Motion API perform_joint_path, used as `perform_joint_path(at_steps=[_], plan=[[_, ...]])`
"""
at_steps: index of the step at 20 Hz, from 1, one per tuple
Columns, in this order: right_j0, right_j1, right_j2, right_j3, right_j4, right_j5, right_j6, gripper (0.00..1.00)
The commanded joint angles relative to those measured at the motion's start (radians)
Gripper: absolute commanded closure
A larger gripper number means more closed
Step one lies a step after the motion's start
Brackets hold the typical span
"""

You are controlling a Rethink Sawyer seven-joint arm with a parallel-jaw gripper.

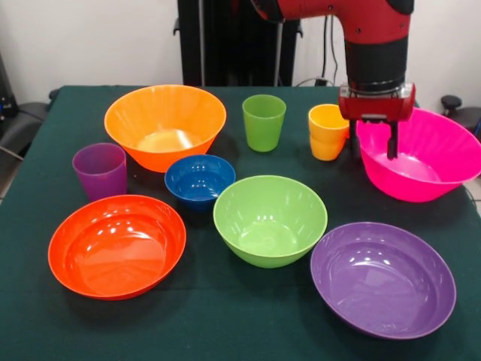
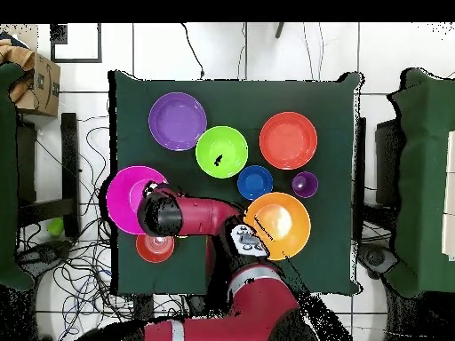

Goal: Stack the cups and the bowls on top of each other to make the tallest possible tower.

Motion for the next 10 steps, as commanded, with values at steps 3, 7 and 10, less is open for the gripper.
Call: perform_joint_path(at_steps=[3, 7, 10], plan=[[-0.063, -0.059, 0.058, 0.087, -0.091, 0.152, -0.017, 0.0], [-0.09, -0.002, 0.079, 0.06, -0.134, 0.112, -0.034, 0.0], [-0.064, 0.022, 0.054, 0.02, -0.169, 0.095, -0.036, 0.0]])
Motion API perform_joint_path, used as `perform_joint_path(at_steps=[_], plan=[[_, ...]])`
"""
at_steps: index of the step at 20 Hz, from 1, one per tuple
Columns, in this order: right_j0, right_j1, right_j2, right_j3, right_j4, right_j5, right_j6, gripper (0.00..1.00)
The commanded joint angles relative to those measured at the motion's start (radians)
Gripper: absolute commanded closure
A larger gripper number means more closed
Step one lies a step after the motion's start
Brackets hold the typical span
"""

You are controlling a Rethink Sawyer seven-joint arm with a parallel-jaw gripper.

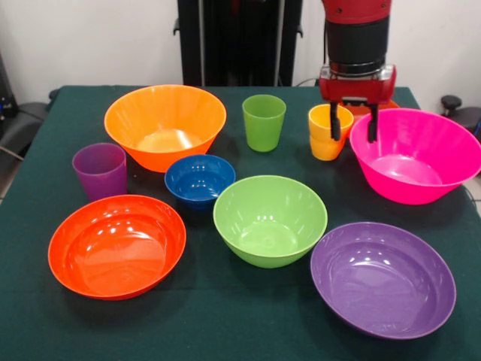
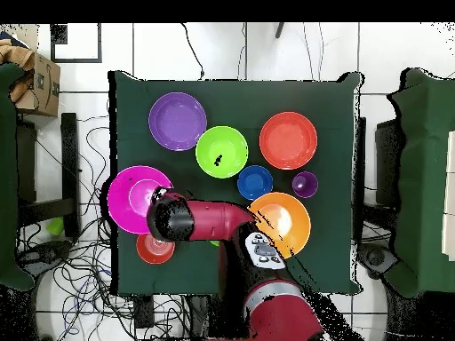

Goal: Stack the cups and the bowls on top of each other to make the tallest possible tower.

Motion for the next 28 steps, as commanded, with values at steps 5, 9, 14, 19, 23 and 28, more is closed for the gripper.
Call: perform_joint_path(at_steps=[5, 9, 14, 19, 23, 28], plan=[[-0.018, 0.107, 0.032, -0.05, -0.187, 0.019, -0.06, 0.0], [-0.035, 0.117, 0.061, -0.051, -0.222, 0.016, -0.054, 0.0], [-0.035, 0.116, 0.076, -0.042, -0.242, 0.023, -0.035, 0.0], [-0.048, 0.07, 0.11, -0.053, -0.297, 0.133, -0.131, 0.0], [-0.089, 0.087, 0.187, -0.063, -0.347, 0.17, -0.193, 0.0], [-0.134, 0.115, 0.274, -0.065, -0.39, 0.182, -0.21, 0.0]])
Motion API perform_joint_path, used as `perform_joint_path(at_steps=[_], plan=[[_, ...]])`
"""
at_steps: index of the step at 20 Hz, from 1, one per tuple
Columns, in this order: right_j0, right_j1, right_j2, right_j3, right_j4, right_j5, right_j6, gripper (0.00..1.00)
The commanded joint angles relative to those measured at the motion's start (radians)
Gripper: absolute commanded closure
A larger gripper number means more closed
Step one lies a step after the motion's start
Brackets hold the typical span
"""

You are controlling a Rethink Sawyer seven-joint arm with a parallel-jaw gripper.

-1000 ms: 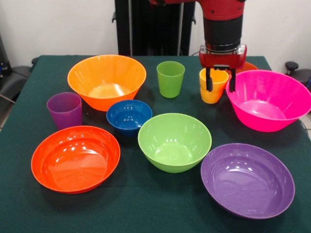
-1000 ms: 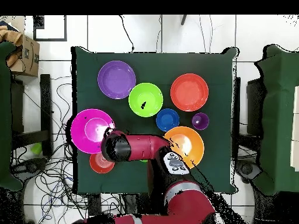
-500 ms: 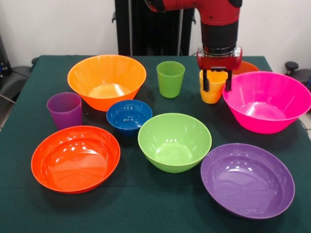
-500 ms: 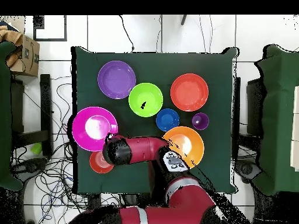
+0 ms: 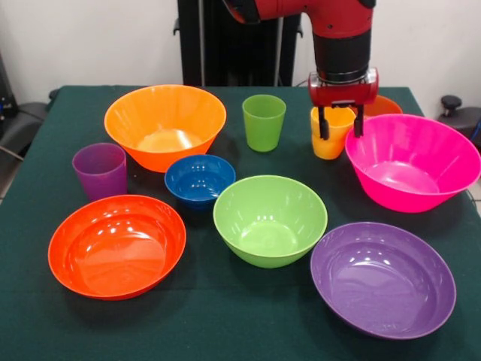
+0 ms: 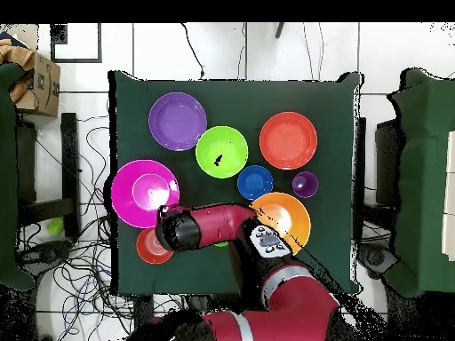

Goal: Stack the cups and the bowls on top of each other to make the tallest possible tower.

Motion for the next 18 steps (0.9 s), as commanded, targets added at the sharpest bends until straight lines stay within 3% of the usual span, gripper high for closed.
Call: perform_joint_path(at_steps=[1, 6, 18], plan=[[-0.058, 0.052, 0.188, -0.062, -0.12, 0.127, -0.204, 0.0], [-0.087, 0.074, 0.225, -0.061, -0.163, 0.093, -0.172, 0.0], [-0.033, 0.114, 0.118, -0.161, -0.241, 0.047, -0.071, 0.0]])
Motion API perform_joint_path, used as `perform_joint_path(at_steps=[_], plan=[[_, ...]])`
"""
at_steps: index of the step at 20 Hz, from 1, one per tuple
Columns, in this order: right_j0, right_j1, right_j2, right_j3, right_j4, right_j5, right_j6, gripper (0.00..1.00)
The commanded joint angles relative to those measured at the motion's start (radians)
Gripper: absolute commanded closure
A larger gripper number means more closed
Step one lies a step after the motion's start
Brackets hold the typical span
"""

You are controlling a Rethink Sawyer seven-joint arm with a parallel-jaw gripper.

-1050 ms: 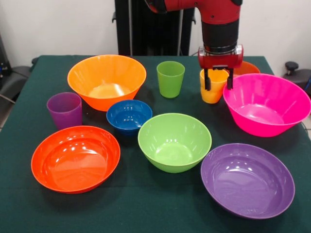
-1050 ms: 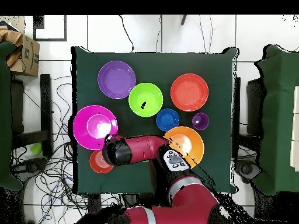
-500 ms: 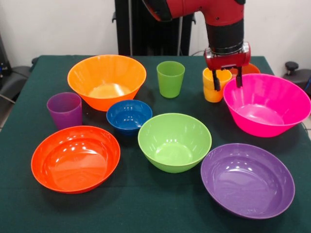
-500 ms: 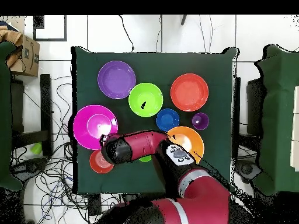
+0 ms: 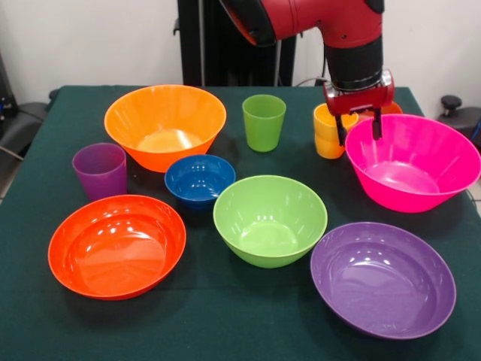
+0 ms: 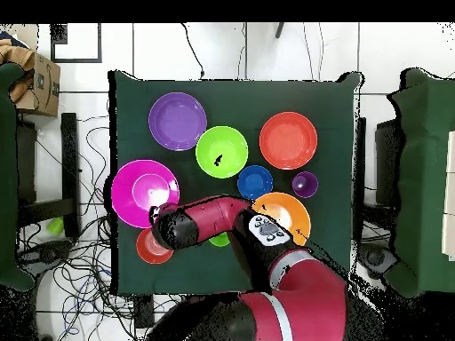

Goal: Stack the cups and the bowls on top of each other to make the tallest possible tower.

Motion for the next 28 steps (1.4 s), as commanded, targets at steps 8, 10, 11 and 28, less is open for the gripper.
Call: perform_joint_path(at_steps=[8, 10, 11, 28], plan=[[0.027, 0.06, -0.023, -0.156, -0.115, 0.054, -0.066, 0.0], [0.026, 0.067, -0.019, -0.162, -0.115, 0.053, -0.068, 0.0], [0.029, 0.069, -0.022, -0.162, -0.115, 0.05, -0.064, 0.0], [0.069, 0.029, -0.12, -0.135, -0.072, 0.021, 0.032, 1.0]])
